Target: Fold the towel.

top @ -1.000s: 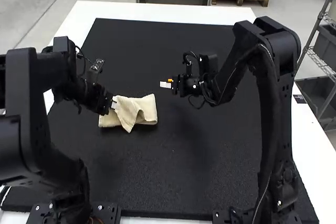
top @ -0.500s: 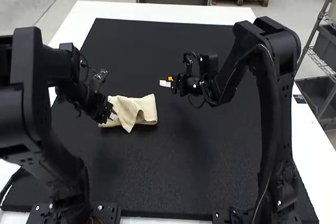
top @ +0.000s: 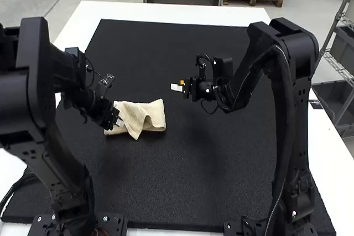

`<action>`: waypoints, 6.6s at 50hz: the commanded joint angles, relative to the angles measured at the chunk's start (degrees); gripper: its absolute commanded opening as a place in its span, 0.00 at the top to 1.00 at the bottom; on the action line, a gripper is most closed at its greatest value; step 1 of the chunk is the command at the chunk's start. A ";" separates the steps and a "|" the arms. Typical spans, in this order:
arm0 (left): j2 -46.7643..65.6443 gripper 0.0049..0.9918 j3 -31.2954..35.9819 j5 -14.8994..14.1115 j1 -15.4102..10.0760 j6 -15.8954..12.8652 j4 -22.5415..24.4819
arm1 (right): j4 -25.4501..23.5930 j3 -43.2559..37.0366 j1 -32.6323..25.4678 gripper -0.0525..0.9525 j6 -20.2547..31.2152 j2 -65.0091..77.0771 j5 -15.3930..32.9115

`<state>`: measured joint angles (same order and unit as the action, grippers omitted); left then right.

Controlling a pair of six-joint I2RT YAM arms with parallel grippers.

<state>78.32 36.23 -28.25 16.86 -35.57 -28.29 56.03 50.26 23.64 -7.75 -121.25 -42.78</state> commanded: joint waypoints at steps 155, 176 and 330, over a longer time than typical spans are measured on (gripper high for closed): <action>5.52 0.11 -0.81 3.38 -1.92 -1.78 12.47 | 2.50 -0.78 -6.85 0.10 -0.34 -2.15 -3.09; 8.25 0.08 -0.72 3.20 -1.75 -1.78 17.57 | 3.38 -0.87 -6.85 0.09 -0.34 -3.20 -3.09; 8.51 0.58 2.97 -3.21 -1.66 4.46 16.43 | 3.91 -0.87 -6.85 0.08 -1.22 -3.90 -3.18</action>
<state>87.70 39.81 -31.29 14.79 -31.59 -12.36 59.29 49.54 17.72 -8.40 -124.97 -44.86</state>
